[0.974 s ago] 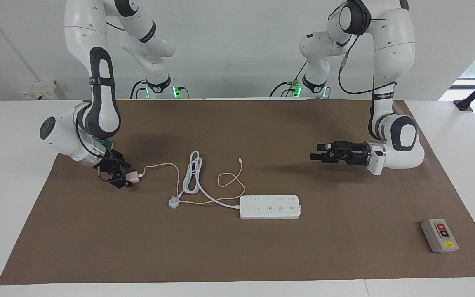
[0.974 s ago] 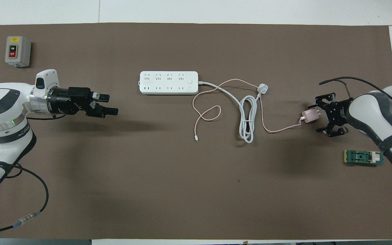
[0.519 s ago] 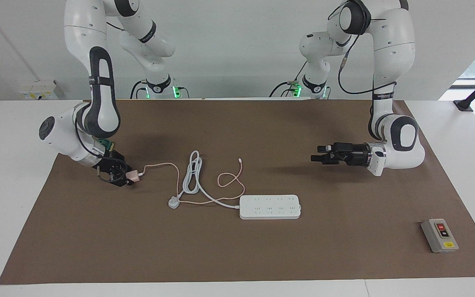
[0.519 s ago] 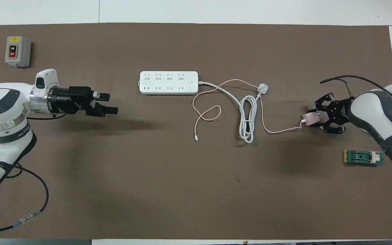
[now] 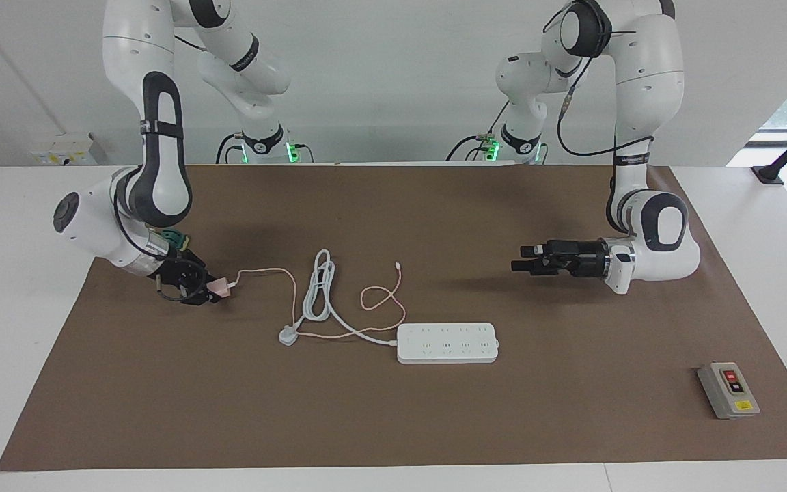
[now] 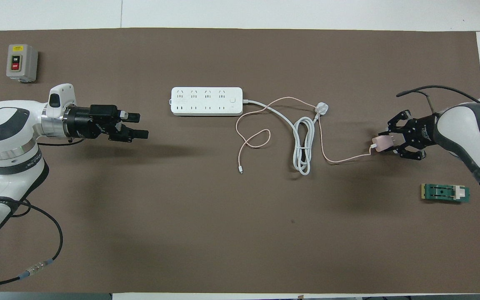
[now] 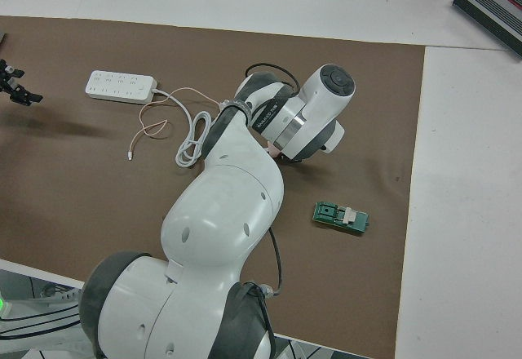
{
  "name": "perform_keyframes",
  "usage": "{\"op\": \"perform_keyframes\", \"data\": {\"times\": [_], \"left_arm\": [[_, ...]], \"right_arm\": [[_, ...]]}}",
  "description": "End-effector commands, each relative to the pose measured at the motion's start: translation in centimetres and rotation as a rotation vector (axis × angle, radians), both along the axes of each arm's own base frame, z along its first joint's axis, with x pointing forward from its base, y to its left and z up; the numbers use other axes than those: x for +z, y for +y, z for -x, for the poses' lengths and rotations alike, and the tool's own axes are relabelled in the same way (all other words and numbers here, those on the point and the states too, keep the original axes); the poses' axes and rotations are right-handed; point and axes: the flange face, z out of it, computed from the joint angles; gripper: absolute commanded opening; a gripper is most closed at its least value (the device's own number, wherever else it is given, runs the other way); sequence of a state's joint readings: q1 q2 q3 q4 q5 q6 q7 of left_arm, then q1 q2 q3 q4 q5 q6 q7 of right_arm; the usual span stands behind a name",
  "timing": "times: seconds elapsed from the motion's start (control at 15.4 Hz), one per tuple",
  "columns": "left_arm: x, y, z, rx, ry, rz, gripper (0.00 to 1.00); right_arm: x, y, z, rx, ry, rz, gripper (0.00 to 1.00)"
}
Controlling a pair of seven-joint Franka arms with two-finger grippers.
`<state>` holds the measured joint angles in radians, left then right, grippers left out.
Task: Plug charger into power strip
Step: 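Carry the pink plug with the right gripper toward the left gripper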
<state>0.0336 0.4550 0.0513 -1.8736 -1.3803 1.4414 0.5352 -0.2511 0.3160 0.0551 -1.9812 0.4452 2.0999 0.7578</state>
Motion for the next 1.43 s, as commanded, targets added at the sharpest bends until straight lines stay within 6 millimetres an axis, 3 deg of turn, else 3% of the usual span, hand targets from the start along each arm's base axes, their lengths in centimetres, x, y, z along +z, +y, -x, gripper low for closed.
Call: {"op": "perform_keyframes", "data": {"times": [0.0, 0.19, 0.45, 0.58, 0.84, 0.97, 1.1, 1.36], "left_arm": [[0.0, 0.0, -0.2, 0.009, 0.008, -0.017, 1.0], [0.0, 0.0, -0.2, 0.011, 0.006, -0.018, 1.0], [-0.1, 0.1, -0.3, 0.018, 0.003, -0.024, 1.0], [-0.7, -0.3, 0.1, 0.016, -0.008, -0.029, 1.0], [0.0, -1.2, -0.2, 0.025, -0.133, 0.036, 1.0], [0.1, -1.0, 0.4, 0.007, -0.184, 0.078, 1.0], [0.3, -1.2, 0.5, 0.025, -0.314, 0.115, 1.0], [0.0, -2.3, 1.0, 0.04, -0.312, 0.132, 1.0]], "right_arm": [[3.0, 0.0, -2.3, -0.011, -0.003, -0.028, 0.0], [7.3, 1.1, -4.5, -0.054, -0.029, -0.023, 0.0], [10.3, 5.7, -6.4, -0.239, -0.02, -0.002, 0.0], [12.2, 8.7, -6.6, -0.222, -0.046, 0.0, 0.0], [15.6, 19.0, -7.4, -0.234, -0.042, 0.002, 0.0], [15.7, 25.4, -6.8, -0.213, -0.024, 0.004, 0.0], [16.3, 29.6, -7.5, -0.226, -0.022, -0.001, 0.0], [16.0, 38.6, -9.0, -0.282, -0.011, 0.012, 0.0]]}}
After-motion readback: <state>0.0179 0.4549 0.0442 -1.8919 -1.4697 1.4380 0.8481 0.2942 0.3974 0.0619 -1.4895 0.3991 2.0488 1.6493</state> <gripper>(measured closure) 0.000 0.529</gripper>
